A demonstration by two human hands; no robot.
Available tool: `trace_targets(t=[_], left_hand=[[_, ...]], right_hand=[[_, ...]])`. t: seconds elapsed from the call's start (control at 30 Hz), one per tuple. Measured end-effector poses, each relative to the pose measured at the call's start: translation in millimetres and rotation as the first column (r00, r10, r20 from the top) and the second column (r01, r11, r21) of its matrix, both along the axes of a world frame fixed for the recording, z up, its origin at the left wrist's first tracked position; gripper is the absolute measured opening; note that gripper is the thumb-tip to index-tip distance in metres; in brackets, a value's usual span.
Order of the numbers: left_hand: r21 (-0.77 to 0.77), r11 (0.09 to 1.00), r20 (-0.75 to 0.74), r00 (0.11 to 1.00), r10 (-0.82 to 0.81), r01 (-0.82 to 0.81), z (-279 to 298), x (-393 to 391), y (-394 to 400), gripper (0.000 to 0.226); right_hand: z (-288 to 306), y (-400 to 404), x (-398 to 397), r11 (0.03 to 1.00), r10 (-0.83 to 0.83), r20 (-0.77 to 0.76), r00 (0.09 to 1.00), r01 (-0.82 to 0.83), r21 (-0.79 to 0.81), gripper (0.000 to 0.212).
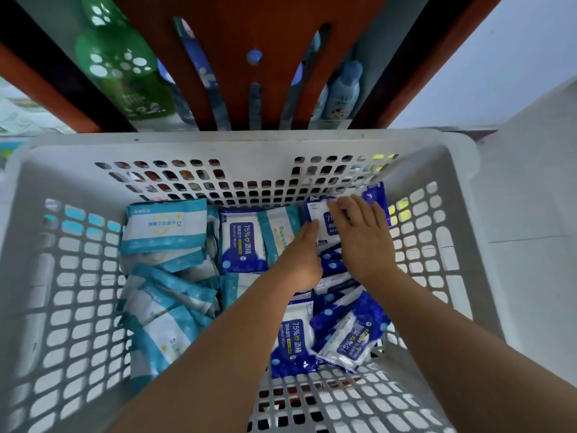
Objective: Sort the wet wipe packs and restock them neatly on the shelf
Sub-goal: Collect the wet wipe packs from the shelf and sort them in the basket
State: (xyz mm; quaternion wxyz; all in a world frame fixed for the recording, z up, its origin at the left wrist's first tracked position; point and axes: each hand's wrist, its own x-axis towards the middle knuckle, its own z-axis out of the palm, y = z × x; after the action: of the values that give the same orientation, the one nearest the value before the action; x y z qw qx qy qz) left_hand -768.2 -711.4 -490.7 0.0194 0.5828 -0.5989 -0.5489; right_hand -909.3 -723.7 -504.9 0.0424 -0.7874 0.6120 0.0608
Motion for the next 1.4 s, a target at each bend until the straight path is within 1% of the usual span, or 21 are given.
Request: trace_targets(t=[0.07,0.13,0.2,0.27,0.3,0.37,0.43,0.47,0.53,0.57,0.63,0.7,0.87,1.0,1.1,1.13,1.17,1.23,1.27,1.33,1.4], left_hand=[[-0.026,1.0,0.045,0.999,-0.011,0.012,-4.1,5.9,4.3,0.073],[-0.079,0.997,0.112,0.994,0.006,0.002,-7.2,16.8,11.1,0.072],[-0.143,0.99,0.176,0.983,0.04,-0.015,-8.5,30.7,19.1,0.07],[-0.174,0.984,0.222,0.972,0.073,-0.034,-8.8,46.8,27.2,0.065],[-0.166,0.986,0.242,0.969,0.056,-0.016,-9.3,55.1,31.5,0.062],[-0.117,0.989,0.296,0.954,-0.049,0.087,-9.9,70.0,41.6,0.054],[-0.068,0.977,0.338,0.926,-0.166,0.2,-9.6,80.5,50.6,0.049],[-0.045,0.969,0.346,0.914,-0.212,0.242,-9.1,83.2,54.5,0.047],[0.003,0.96,0.331,0.905,-0.266,0.282,-8.1,85.1,61.0,0.044],[0.024,0.961,0.311,0.911,-0.27,0.276,-7.7,84.9,63.7,0.043],[0.031,0.973,0.28,0.932,-0.228,0.228,-8.7,83.1,67.9,0.04],[0.002,0.989,0.27,0.952,-0.145,0.151,-10.7,80.4,72.2,0.037],[-0.005,0.999,0.219,0.975,0.034,-0.034,-16.6,73.7,79.4,0.043],[-0.005,1.0,0.258,0.966,-0.025,0.027,-15.2,71.5,79.6,0.021],[-0.015,1.0,0.226,0.974,0.022,-0.019,-7.9,77.0,78.1,0.008],[-0.024,0.998,0.218,0.975,0.054,-0.05,-4.6,80.7,76.9,0.004],[-0.032,0.995,0.211,0.973,0.096,-0.092,-1.2,85.1,74.8,0.004],[-0.047,0.981,0.187,0.963,0.193,-0.187,5.6,94.9,69.9,0.006],[-0.058,0.969,0.17,0.954,0.248,-0.241,9.8,98.6,67.4,0.006],[-0.051,0.921,0.108,0.915,0.39,-0.386,16.6,103.9,62.5,0.007],[-0.007,0.853,0.03,0.852,0.522,-0.522,21.3,105.0,58.9,0.009]], right_hand=[[0.6,0.6,0.3,0.991,-0.04,-0.045,0.998,0.045,0.129,0.074],[1.5,1.3,4.2,0.986,-0.069,-0.045,0.997,0.075,0.146,0.074],[2.8,5.0,11.2,0.996,-0.061,-0.012,0.998,0.062,0.065,0.074],[-0.7,9.9,20.6,0.999,-0.029,0.094,0.995,0.033,-0.034,0.064],[-2.4,13.8,25.8,0.999,0.005,0.162,0.987,0.003,-0.048,0.054],[-4.1,23.5,36.9,0.994,0.107,0.285,0.953,-0.111,-0.002,0.036],[-3.3,35.5,46.0,0.959,0.198,0.326,0.924,-0.252,0.132,0.037],[-1.5,40.5,49.0,0.922,0.224,0.314,0.923,-0.305,0.238,0.04],[1.4,48.3,51.1,0.819,0.259,0.22,0.94,-0.335,0.466,0.044],[2.3,51.5,51.9,0.791,0.298,0.16,0.941,-0.337,0.51,0.044],[5.5,56.3,55.0,0.793,0.322,0.092,0.942,-0.322,0.517,0.036],[5.8,58.9,58.2,0.825,0.283,0.088,0.955,-0.289,0.485,0.029],[3.8,61.7,63.4,0.846,0.253,0.043,0.967,-0.242,0.475,0.037],[8.4,61.7,65.6,0.833,0.278,0.061,0.959,-0.272,0.481,0.024],[11.1,61.4,65.8,0.855,0.168,0.178,0.97,-0.233,0.463,0.023],[12.8,61.3,66.1,0.857,0.076,0.242,0.967,-0.188,0.48,0.029],[15.8,60.8,66.6,0.843,-0.042,0.31,0.95,-0.133,0.521,0.04],[23.6,59.4,67.9,0.761,-0.289,0.397,0.871,-0.043,0.648,0.066],[27.2,59.1,68.3,0.725,-0.373,0.416,0.83,-0.02,0.689,0.072],[31.1,57.6,68.8,0.706,-0.447,0.461,0.766,-0.014,0.708,0.068],[35.3,54.8,70.1,0.702,-0.541,0.535,0.649,-0.002,0.713,0.054]])
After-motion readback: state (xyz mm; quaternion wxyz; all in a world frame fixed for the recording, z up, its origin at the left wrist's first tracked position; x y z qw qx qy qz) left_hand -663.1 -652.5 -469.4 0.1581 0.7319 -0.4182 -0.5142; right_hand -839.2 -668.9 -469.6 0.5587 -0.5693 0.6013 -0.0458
